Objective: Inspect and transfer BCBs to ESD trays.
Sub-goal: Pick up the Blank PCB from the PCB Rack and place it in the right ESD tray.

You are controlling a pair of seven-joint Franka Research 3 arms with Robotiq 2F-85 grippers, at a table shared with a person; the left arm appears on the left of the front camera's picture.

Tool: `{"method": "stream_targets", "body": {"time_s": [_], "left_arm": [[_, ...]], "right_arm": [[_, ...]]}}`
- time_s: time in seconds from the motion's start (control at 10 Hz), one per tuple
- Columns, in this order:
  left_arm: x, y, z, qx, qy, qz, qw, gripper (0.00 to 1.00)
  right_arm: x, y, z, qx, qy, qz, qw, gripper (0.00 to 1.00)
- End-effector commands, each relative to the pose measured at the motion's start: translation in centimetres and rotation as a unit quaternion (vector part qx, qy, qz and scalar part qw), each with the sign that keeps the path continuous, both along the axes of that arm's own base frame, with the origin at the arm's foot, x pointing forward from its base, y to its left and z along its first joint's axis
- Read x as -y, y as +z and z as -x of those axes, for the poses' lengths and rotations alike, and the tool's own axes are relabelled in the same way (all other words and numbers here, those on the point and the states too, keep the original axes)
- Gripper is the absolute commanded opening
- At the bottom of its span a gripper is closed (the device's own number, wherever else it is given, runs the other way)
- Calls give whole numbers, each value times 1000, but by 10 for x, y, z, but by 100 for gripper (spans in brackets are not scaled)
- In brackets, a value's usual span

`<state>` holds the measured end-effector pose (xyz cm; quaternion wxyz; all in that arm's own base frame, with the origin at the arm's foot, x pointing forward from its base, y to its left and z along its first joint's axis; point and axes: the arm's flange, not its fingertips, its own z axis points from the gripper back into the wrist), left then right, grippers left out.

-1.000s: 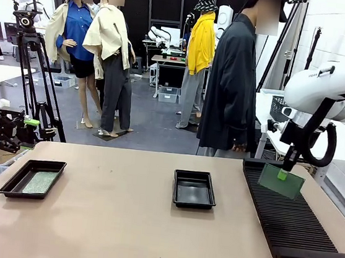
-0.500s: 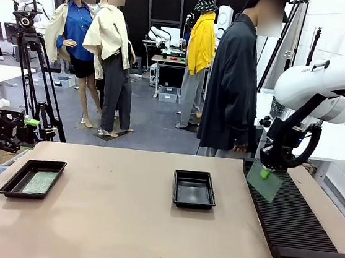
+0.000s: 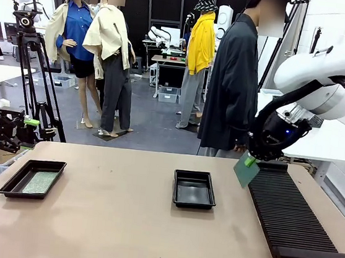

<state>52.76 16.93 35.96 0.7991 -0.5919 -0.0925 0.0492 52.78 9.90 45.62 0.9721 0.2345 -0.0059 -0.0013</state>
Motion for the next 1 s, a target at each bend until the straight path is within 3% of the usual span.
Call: {"method": "stream_targets", "body": {"time_s": [0.0,0.4,0.9], "left_arm": [[1,3,1,-3,2,-9,1000,100],[1,3,1,-3,2,-9,1000,100],[1,3,1,-3,2,-9,1000,100]], "right_arm": [[-12,-5,-4,-15,-64,-28,997,0],[-23,-11,-6,9,-91,-61,994,0],[-62,-44,-24,-10,-70,-79,994,0]]}}
